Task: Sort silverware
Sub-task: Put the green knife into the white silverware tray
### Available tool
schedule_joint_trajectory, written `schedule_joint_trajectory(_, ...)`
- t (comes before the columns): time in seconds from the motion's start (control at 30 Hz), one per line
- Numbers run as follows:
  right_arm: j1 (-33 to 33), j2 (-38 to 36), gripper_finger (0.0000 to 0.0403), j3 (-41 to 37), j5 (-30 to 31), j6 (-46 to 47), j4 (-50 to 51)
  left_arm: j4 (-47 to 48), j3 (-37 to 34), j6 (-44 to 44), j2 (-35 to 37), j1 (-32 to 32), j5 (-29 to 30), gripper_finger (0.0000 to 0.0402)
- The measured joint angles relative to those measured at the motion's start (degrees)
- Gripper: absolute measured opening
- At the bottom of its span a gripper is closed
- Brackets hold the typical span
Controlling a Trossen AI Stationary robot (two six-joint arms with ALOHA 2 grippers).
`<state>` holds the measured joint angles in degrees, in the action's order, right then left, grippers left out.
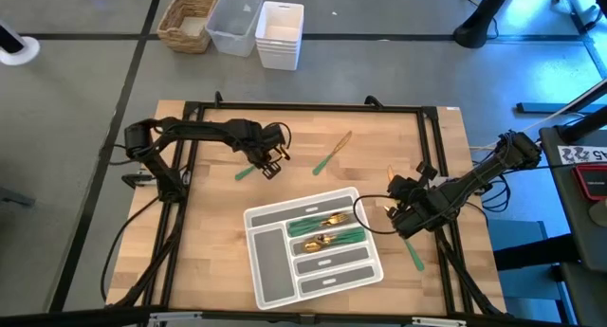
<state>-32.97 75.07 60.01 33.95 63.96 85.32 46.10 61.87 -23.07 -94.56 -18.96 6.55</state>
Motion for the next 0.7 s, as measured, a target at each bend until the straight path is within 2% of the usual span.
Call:
schedule_joint_trajectory(0.23, 0.00, 0.00, 0.0001, 0.00, -0.03, 0.00, -0.10, -0.37, 0.09, 1.38, 0.41, 0.07, -0.21, 0.0004)
schedule_joint_trajectory(0.37, 0.00, 0.00, 0.0001, 0.00, -0.06, 0.00, -0.17, -0.08, 0.09, 6.30, -0.93, 0.07, -0.14, 0.0009)
schedule_joint_trajectory(0.7, 0.00, 0.00, 0.0001, 0.00, -0.08, 0.00, -0.17, -0.04, 0.09, 9.11, -5.48, 0.04, 2.19, 0.0097)
